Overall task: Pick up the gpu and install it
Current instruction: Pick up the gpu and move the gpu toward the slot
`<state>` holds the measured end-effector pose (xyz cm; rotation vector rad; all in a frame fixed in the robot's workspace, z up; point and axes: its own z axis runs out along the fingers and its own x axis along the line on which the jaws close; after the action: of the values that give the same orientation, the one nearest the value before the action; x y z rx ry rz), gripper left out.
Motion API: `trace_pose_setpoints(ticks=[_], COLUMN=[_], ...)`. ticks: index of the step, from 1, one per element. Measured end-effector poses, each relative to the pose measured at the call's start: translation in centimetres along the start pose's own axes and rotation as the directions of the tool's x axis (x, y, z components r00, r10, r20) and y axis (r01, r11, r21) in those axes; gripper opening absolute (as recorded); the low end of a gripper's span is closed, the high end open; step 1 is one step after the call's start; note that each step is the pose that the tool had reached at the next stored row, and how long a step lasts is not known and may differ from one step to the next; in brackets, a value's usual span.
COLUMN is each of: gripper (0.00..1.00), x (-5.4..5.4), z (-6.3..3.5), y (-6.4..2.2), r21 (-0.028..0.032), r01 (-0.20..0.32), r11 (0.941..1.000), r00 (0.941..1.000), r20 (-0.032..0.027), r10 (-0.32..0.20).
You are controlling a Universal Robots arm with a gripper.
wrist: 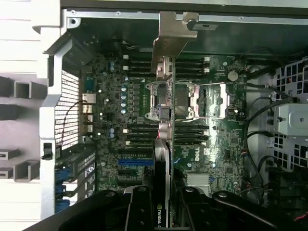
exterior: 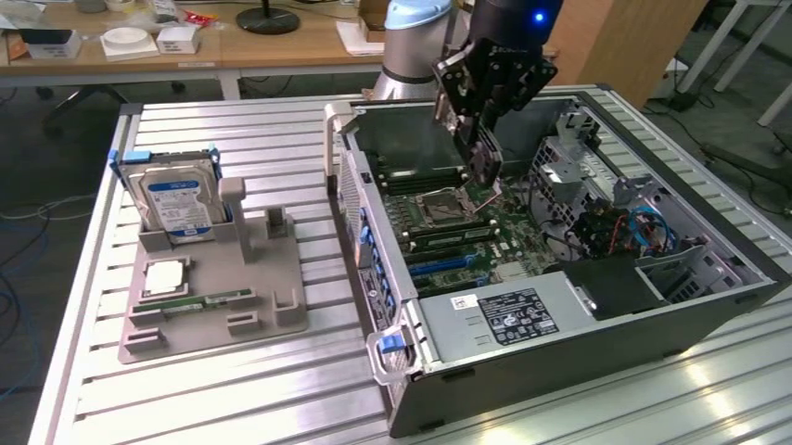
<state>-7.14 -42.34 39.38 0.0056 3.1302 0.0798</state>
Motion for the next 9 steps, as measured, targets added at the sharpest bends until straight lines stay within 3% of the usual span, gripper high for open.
trace_pose_setpoints(ticks=[9], gripper=[0.26], x=[-2.7], z=[0.39], y=[0.03], r21=[0.0001], r01=[-0.010], r11=[0.9999], r00=[0.9999], r20=[0.0005], r10=[0.010])
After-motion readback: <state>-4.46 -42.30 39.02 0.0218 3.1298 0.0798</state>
